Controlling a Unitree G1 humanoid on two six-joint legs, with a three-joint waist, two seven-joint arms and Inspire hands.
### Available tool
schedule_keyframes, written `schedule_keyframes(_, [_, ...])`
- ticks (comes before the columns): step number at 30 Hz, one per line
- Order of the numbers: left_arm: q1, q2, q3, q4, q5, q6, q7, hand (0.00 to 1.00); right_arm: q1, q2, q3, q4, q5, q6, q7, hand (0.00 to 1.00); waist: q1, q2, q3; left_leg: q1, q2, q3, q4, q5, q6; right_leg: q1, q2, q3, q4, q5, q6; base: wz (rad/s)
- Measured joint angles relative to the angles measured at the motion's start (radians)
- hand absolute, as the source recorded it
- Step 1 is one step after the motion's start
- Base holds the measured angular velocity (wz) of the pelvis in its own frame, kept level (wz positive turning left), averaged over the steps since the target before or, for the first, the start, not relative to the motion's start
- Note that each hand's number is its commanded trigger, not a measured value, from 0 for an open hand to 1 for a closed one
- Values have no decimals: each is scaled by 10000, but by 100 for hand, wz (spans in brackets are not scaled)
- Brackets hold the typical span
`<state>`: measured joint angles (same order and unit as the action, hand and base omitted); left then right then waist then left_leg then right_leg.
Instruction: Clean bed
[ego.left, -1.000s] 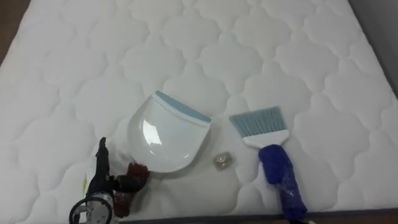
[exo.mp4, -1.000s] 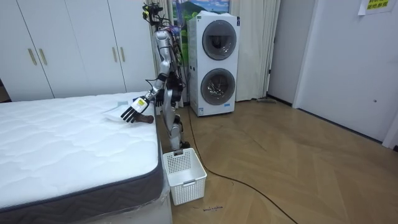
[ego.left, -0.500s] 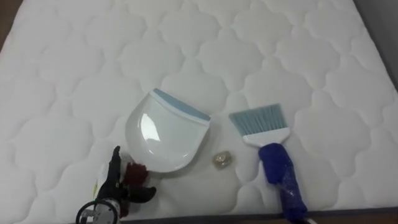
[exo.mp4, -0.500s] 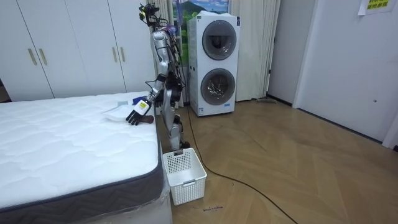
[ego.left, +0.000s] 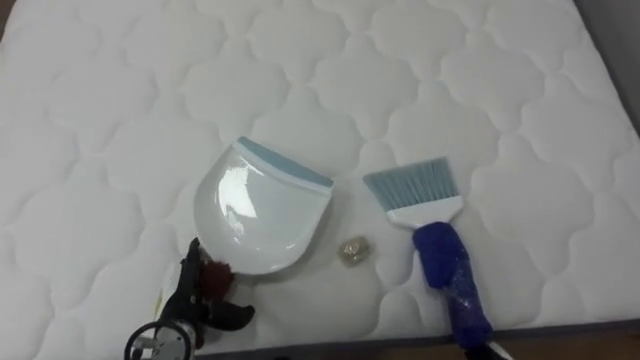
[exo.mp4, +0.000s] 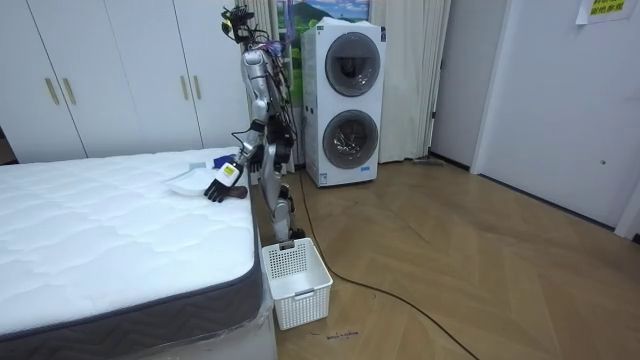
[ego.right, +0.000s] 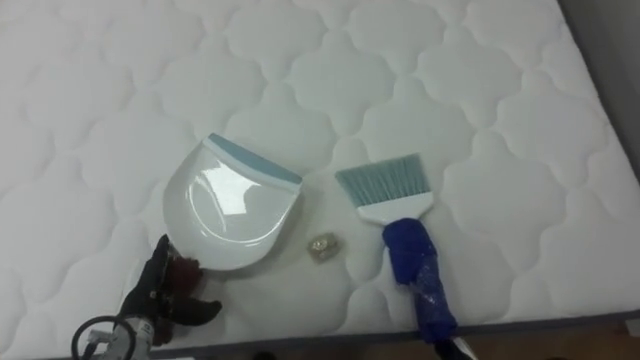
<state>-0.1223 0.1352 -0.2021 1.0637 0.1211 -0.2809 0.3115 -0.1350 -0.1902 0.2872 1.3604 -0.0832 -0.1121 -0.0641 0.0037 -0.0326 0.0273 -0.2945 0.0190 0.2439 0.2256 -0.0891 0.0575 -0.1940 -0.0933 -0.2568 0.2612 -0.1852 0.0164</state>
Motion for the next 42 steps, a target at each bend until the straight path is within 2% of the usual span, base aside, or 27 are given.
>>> schedule_keyframes(3, [-64,36,-87,158,108,4,80,100,-14,8,61,-15,229,7,-48,0,8,2,0,22,-2,1,-11,0,4,-18,4,65,52,-1,-8,-1])
schedule_keyframes(6, [-109,298,-67,199,291,26,333,100,-14,6,52,10,408,15,-78,0,-8,-2,3,40,-5,-1,24,0,5,-24,-10,66,114,-29,-38,0])
schedule_keyframes(8, [-237,484,-59,401,396,93,339,100,-14,8,51,6,429,43,-55,0,-11,-2,4,41,-3,-1,37,0,5,-28,-10,56,112,-33,-44,0])
schedule_keyframes(11, [-446,521,-40,630,714,316,453,100,-34,12,52,16,425,79,45,0,-19,-3,5,43,-16,8,34,-4,12,-35,-28,53,99,-38,-39,0])
schedule_keyframes(14, [-469,472,-19,747,1059,585,546,100,-39,22,52,15,434,253,129,0,-56,-2,6,43,-26,33,-16,-5,16,3,-36,51,34,-36,-34,0])
schedule_keyframes(17, [-475,271,-233,1190,1273,798,738,100,-52,44,61,25,592,276,105,0,-89,-3,13,43,-24,51,-37,-5,15,12,-29,61,-13,-28,-30,0])
schedule_keyframes(18, [-489,177,-263,1331,1279,848,833,100,-42,65,61,25,734,284,70,0,-93,-17,30,42,-11,67,-45,-6,12,0,-23,66,-15,-28,-29,-3])
schedule_keyframes(21, [-532,79,-380,1412,1286,901,980,100,-78,118,58,22,820,295,-161,0,-107,-28,159,32,30,91,-54,-22,-14,-26,4,64,-12,-29,-32,-2])
schedule_keyframes(24, [-698,29,-387,1664,1399,1058,982,100,-203,220,61,34,1066,457,-234,0,-217,-60,193,8,36,97,-133,-17,-29,-167,23,116,14,-28,-37,-3])
schedule_keyframes(27, [-803,-34,-389,1783,1557,1152,954,100,-233,257,59,33,1193,496,-256,0,-251,-72,196,-4,35,179,-157,-15,-30,-189,21,206,32,-28,-38,-7])
schedule_keyframes(32, [-817,-67,-395,1785,1552,1256,997,100,-252,268,58,30,1214,507,-339,0,-278,-84,185,-50,38,210,-123,-14,-28,-302,-93,59,175,-29,-37,-1])
schedule_keyframes(42, [-912,-116,-353,1788,1537,1252,1319,100,-398,359,52,29,1387,603,-584,0,-305,-122,166,-332,67,212,181,-34,8,-625,-91,63,497,-68,-91,0])
